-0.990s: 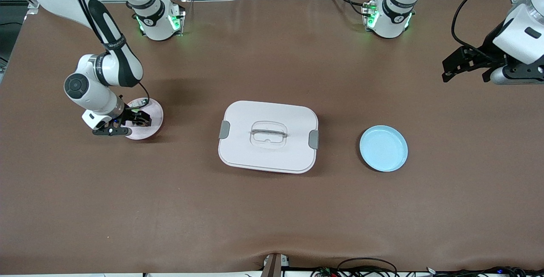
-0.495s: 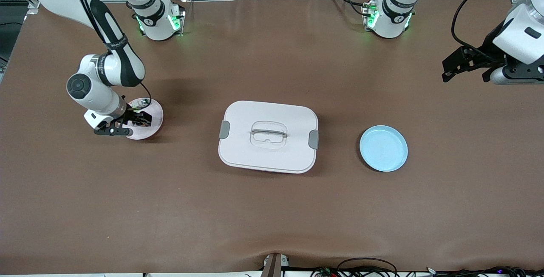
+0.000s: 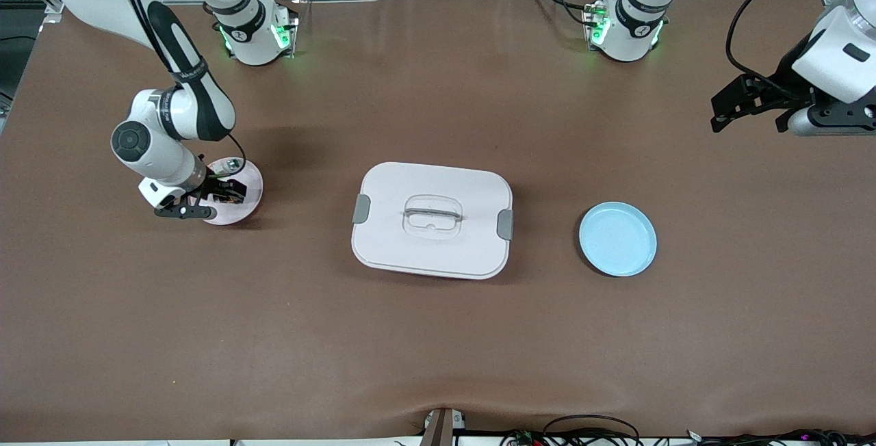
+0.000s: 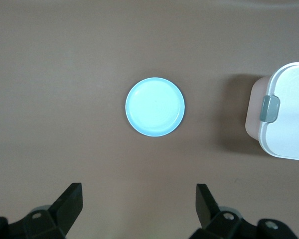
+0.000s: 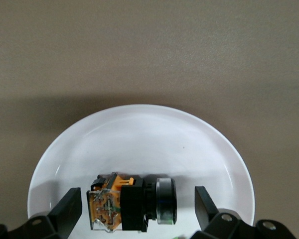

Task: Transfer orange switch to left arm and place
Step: 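Lower the right gripper and close it on the orange switch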

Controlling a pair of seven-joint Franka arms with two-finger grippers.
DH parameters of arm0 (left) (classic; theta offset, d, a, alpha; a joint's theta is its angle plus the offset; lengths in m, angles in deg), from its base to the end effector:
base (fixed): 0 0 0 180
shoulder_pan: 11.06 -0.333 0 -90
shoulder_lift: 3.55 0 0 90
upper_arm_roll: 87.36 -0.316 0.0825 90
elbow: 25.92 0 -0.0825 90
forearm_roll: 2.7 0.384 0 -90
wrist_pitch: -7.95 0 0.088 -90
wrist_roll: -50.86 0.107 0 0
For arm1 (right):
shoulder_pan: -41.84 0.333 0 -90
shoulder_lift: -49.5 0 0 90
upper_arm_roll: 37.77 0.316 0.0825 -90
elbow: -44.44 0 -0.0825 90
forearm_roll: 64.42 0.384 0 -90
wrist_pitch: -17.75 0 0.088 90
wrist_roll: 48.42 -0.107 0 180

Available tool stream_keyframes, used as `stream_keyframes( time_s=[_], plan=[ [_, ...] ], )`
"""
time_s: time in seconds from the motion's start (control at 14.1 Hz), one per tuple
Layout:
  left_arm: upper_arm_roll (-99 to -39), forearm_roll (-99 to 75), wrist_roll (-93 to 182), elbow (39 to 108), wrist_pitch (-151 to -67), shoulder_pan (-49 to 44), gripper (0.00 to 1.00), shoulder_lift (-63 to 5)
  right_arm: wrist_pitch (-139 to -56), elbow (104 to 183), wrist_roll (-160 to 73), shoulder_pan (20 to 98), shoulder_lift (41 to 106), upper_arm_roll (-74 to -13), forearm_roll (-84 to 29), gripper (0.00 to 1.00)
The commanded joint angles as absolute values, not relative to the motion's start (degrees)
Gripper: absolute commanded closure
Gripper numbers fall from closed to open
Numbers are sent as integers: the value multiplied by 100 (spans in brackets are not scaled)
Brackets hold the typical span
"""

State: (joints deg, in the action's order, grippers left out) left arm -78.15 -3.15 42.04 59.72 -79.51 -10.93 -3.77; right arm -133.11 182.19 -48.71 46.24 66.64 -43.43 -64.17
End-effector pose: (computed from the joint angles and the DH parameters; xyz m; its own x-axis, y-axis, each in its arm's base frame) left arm 0.5443 -0.0902 0.6542 0.9996 -0.0094 0.0263 -0.0097 -0.9999 0.0126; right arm 0.4899 -0.0130 0.1858 0.9972 -0.0285 -0.0686 -0.0266 -0.9993 0.0276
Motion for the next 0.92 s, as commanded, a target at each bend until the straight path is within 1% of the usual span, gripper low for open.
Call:
stream_keyframes(
  time_s=[0.0,0.5,0.57,0.64,0.85],
  plan=[
    [-7795,-314,4181,5898,-7898,-1079,0,-399,-13325,18234,-4939,4720,6743,-4357,-6284,0],
    [-7786,-314,4172,5898,-7898,-1053,0,-399,-13351,18234,-4930,4738,6761,-4357,-6284,0],
    [-7795,-314,4172,5898,-7898,-1062,0,-407,-13351,18234,-4930,4747,6761,-4357,-6284,2],
    [-7795,-314,4172,5898,-7898,-1053,0,-407,-13351,18234,-4930,4756,6761,-4357,-6284,15],
    [-7795,-314,4172,5898,-7898,-1053,0,-407,-13360,18234,-4930,4756,6787,-4357,-6284,48]
  ],
)
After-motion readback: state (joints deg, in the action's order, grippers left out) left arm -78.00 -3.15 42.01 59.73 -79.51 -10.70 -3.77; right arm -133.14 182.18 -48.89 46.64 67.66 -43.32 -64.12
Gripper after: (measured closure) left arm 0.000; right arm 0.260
